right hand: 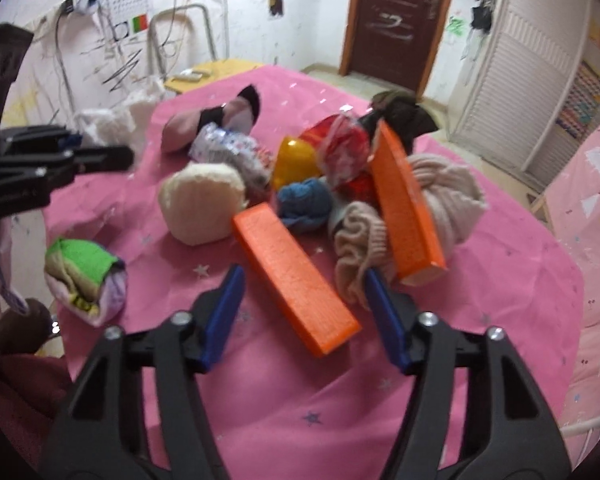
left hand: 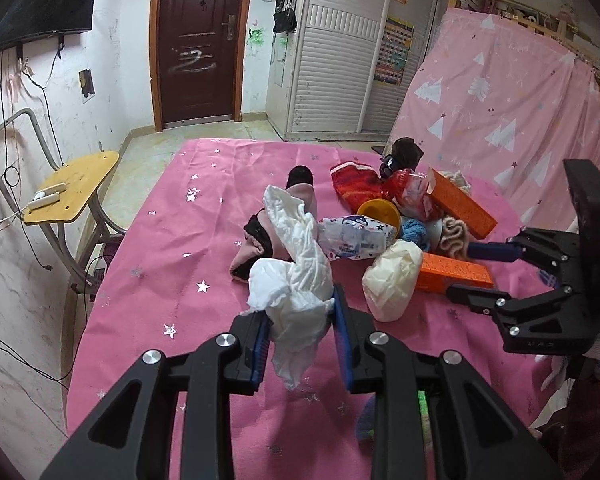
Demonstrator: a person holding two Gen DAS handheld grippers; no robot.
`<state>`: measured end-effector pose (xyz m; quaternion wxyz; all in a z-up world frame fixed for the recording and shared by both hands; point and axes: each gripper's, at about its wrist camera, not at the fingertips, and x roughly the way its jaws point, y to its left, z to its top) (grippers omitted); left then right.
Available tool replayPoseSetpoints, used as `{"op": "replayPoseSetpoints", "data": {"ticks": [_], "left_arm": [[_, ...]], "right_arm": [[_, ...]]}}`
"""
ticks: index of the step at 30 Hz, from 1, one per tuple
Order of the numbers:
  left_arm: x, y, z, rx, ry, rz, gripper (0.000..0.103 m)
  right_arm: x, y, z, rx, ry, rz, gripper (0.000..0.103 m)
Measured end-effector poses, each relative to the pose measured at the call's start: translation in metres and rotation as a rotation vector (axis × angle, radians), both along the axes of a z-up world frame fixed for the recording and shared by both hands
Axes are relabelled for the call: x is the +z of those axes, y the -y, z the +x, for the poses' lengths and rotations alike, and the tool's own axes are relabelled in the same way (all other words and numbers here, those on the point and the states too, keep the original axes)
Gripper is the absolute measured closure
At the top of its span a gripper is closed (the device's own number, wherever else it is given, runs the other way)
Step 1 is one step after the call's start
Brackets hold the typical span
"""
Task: Collect trash
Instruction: 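Grasp the orange foam block with right gripper and lift while left holds tissue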
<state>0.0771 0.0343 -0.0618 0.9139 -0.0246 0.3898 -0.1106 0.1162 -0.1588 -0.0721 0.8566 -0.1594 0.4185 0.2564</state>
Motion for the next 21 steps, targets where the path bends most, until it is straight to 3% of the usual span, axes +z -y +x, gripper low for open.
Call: {"op": "replayPoseSetpoints", "data": {"ticks": [3, 9, 15, 21], "left_arm": [[0.000, 0.000, 0.002, 0.002, 0.001, 0.000, 0.083], [-0.002, -0.002, 0.004, 0.011, -0.008, -0.016, 0.082], [0.003, 0.003, 0.001, 0.006, 0.004, -0.004, 0.082], [0.021, 0.017, -0.006, -0.009, 0.045, 0.024, 0.082]], "right_arm": [[-0.003, -0.002, -0.002, 0.015, -0.007, -0.010, 0.066], [0.000, 0.011, -0.015, 0.030, -0.043, 0.061, 0.078], [0.005, 0.019, -0.033, 0.001, -0.026, 0.114, 0.081], [0.030, 0.052, -0.047, -0.040, 0.015, 0.285, 0.081]]}}
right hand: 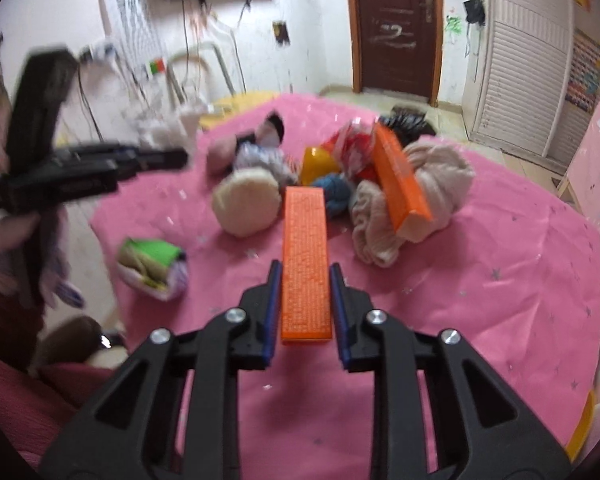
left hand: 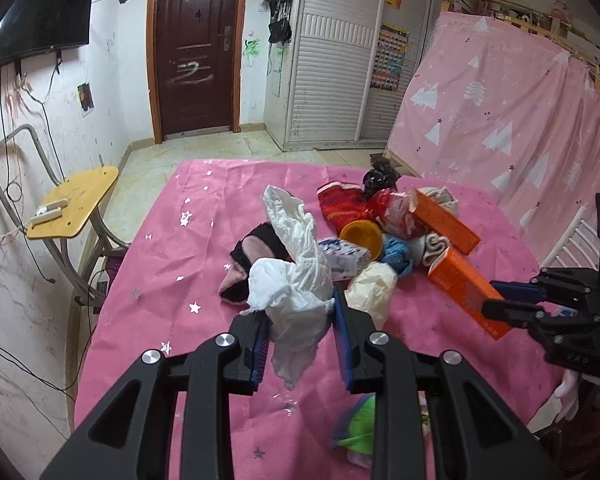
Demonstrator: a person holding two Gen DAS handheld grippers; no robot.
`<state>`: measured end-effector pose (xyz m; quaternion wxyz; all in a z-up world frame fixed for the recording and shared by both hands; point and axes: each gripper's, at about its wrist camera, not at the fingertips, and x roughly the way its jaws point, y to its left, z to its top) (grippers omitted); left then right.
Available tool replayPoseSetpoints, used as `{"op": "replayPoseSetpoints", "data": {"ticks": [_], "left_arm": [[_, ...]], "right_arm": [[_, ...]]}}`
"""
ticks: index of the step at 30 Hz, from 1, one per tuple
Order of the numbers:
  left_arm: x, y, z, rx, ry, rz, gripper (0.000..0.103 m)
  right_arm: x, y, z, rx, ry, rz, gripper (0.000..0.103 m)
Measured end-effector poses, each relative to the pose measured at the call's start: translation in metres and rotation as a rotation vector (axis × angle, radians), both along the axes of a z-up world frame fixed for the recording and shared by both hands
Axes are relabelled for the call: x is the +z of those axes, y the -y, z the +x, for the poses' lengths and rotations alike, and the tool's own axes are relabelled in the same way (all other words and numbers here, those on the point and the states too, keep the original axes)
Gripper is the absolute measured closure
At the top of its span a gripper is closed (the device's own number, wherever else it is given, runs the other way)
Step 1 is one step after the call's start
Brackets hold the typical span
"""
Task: Collect trash
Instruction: 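Carry both to the yellow bin, open left gripper while right releases block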
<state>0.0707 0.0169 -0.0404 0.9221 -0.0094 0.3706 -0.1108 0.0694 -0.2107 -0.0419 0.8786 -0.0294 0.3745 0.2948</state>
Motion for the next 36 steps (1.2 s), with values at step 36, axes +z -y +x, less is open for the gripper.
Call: {"op": "replayPoseSetpoints", "data": {"ticks": [36], "left_arm": [[-0.020, 0.412, 0.026, -0.646, -0.114, -0.005, 0.082]], "right_arm": [[0.024, 0.314, -0.071, -0.714, 0.194, 0.277, 0.081]]}}
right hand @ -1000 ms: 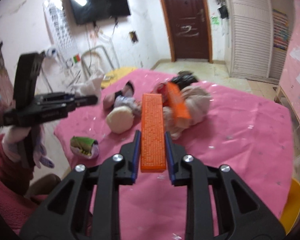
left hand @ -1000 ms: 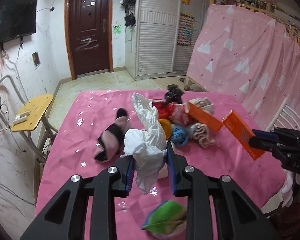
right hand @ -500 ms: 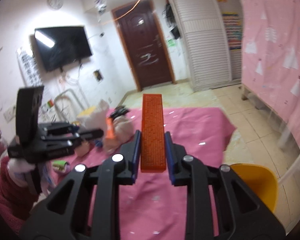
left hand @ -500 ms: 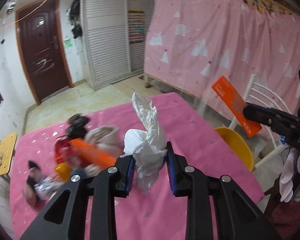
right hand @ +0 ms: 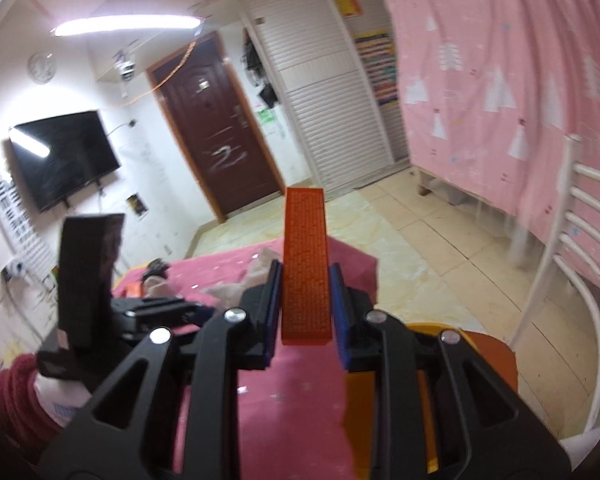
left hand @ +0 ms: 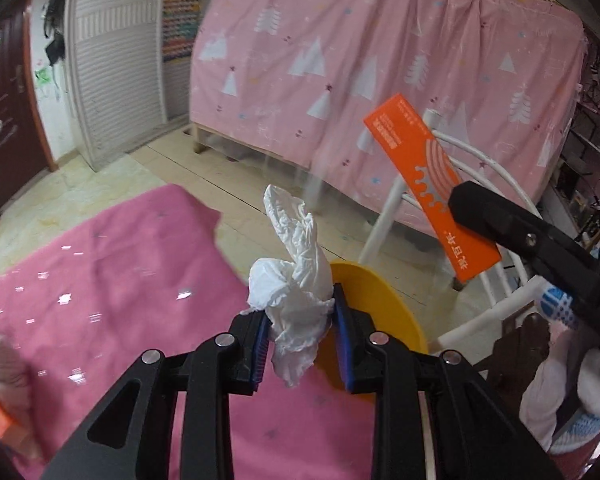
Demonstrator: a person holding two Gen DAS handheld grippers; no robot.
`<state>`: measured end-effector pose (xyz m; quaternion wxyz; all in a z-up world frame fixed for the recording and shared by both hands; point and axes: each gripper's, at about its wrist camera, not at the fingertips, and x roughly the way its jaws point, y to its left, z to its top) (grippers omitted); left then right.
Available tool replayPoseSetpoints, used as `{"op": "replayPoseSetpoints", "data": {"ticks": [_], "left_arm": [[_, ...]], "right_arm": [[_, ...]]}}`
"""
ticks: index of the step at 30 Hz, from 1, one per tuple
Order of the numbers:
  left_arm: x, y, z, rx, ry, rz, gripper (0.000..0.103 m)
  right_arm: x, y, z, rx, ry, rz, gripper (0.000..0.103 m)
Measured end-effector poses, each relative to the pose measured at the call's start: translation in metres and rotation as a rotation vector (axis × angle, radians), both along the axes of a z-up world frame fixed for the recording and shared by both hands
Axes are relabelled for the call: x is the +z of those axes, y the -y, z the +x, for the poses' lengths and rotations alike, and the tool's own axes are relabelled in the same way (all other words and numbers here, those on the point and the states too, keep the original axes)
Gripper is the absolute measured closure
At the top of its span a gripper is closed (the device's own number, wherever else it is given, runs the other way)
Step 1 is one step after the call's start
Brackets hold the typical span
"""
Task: Collect trash
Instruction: 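Carry both to the yellow bin, open left gripper while right releases block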
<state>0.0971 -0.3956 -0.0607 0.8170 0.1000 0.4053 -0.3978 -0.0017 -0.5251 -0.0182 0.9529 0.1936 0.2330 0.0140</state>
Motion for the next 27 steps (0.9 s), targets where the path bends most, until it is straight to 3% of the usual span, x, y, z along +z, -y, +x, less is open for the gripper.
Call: {"op": "replayPoseSetpoints", "data": {"ticks": [2, 3, 4, 7, 14, 15, 16, 18, 25, 27], "left_arm": [[-0.012, 0.020, 0.005, -0.009, -0.048, 0.006, 0.081], [-0.019, 0.030, 0.007, -0.016, -0.062, 0.018, 0.075], [-0.022, 0.035, 0.008, -0.015, -0.065, 0.027, 0.060], [-0.030, 0.044, 0.015, -0.003, -0.078, 0.031, 0.038], [-0.018, 0.023, 0.018, 0.063, -0.069, 0.003, 0.035], [-0.013, 0.014, 0.017, 0.079, -0.063, -0.008, 0.035], [-0.009, 0.009, 0.014, 0.085, -0.062, -0.017, 0.035], [0.001, -0.009, 0.007, 0.112, -0.051, -0.033, 0.034], [0.028, -0.065, -0.018, 0.170, 0.000, -0.071, 0.031], [0.033, -0.081, -0.023, 0.191, 0.017, -0.070, 0.031]], "right_arm": [[-0.004, 0.008, 0.000, -0.024, -0.008, 0.009, 0.081], [-0.008, 0.015, 0.000, -0.041, -0.018, 0.013, 0.081], [-0.011, 0.018, 0.001, -0.051, -0.025, 0.016, 0.081], [-0.021, 0.024, 0.007, -0.067, -0.052, 0.030, 0.081], [-0.044, 0.025, 0.027, -0.079, -0.143, 0.017, 0.080], [-0.050, 0.024, 0.031, -0.086, -0.168, 0.008, 0.075], [-0.055, 0.024, 0.035, -0.094, -0.187, 0.000, 0.059], [-0.062, 0.022, 0.041, -0.097, -0.205, -0.010, 0.044], [-0.055, -0.003, 0.049, -0.067, -0.196, -0.075, 0.043], [-0.045, -0.020, 0.046, -0.046, -0.172, -0.106, 0.038]]}}
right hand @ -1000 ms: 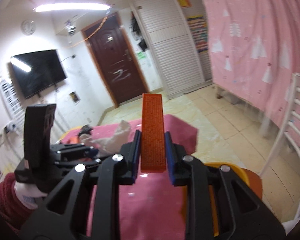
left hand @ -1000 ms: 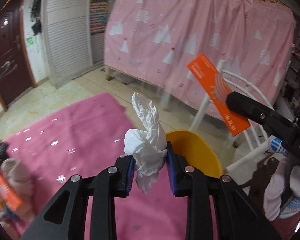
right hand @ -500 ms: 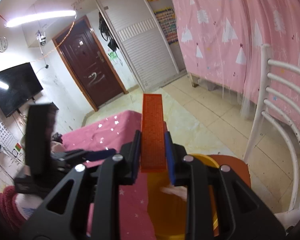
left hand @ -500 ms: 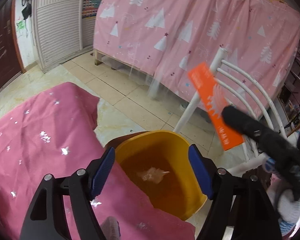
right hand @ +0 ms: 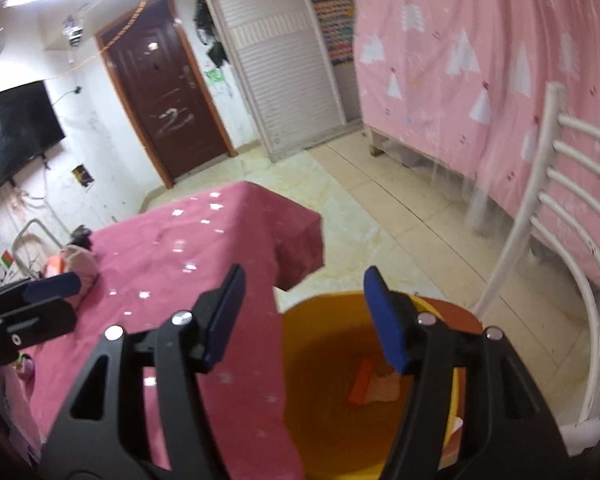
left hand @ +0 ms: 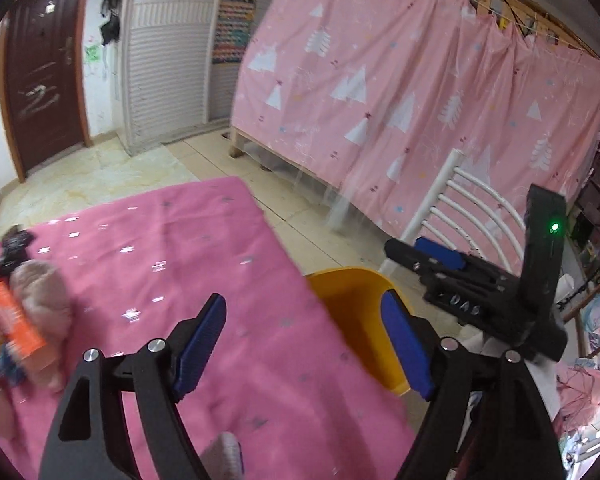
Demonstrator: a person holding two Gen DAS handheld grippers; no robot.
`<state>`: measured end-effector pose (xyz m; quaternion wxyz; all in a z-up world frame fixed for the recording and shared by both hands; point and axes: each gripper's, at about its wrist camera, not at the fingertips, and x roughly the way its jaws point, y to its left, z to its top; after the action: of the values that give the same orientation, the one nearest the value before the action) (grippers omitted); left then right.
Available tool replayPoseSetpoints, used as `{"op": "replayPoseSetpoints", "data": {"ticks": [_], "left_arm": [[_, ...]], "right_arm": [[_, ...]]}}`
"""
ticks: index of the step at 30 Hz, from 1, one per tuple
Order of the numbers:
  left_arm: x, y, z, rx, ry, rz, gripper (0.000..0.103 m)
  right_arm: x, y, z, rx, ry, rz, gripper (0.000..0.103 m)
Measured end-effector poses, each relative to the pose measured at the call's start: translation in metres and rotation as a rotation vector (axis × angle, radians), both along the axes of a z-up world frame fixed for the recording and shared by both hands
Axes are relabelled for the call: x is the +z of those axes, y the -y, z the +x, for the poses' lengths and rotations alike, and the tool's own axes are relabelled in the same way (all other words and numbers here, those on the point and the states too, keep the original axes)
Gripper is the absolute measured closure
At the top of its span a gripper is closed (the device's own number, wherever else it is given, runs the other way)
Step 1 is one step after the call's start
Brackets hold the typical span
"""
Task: Collect trash
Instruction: 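Carry both to the yellow bin, open left gripper while right releases block, then grasp green cloth bundle with left gripper while right grasps beige knitted sock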
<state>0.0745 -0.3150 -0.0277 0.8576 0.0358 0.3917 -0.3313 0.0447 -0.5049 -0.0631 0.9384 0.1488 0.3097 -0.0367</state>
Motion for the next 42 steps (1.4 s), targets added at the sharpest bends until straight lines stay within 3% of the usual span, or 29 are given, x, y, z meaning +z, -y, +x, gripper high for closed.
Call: {"op": "replayPoseSetpoints", "data": {"ticks": [4, 11, 17, 23, 30, 42], "left_arm": [[0.006, -0.034, -0.002, 0.038, -0.030, -0.030, 0.031], [0.012, -0.093, -0.017, 0.128, 0.020, -0.008, 0.031], [0.016, -0.153, -0.027, 0.254, 0.111, 0.075, 0.028], [0.013, -0.218, -0.034, 0.356, 0.123, 0.106, 0.026], [-0.012, -0.271, -0.048, 0.400, 0.082, 0.122, 0.026], [-0.053, -0.305, -0.046, 0.358, -0.018, 0.095, 0.026]], "right_arm": [[0.014, -0.028, 0.000, 0.048, 0.034, -0.037, 0.031], [0.028, -0.078, 0.001, 0.146, 0.087, -0.053, 0.031], [0.032, -0.120, 0.003, 0.237, 0.110, -0.050, 0.030], [0.031, -0.164, 0.014, 0.324, 0.096, -0.043, 0.026], [0.029, -0.205, 0.051, 0.381, 0.049, -0.023, 0.023], [0.012, -0.237, 0.132, 0.430, -0.099, 0.091, 0.023]]}}
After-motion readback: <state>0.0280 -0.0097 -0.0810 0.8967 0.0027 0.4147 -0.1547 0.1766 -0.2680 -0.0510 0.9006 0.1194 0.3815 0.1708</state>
